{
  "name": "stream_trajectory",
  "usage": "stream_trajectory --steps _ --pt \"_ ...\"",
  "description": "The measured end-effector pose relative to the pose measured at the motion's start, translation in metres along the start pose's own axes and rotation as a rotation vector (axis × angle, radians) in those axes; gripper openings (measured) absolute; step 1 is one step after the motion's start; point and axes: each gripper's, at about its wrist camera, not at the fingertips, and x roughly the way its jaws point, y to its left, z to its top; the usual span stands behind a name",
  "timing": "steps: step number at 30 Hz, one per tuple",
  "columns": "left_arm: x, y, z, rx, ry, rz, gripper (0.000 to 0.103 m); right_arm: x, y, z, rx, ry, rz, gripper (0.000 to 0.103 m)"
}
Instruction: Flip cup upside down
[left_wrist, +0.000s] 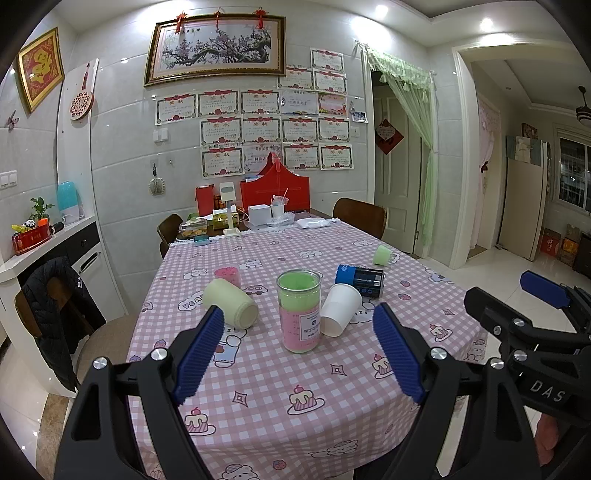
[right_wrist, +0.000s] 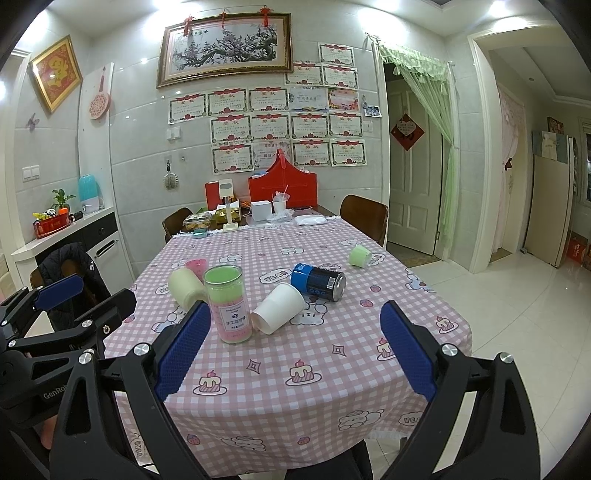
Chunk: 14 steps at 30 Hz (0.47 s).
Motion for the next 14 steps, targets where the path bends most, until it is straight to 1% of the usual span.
stream_trajectory --steps 14 --pt "0.0018 -0.0023 -0.0014 0.007 0.013 0.007 0.082 0.0034 0.0006 -0.0006 0.000 0.005 0.000 0.090"
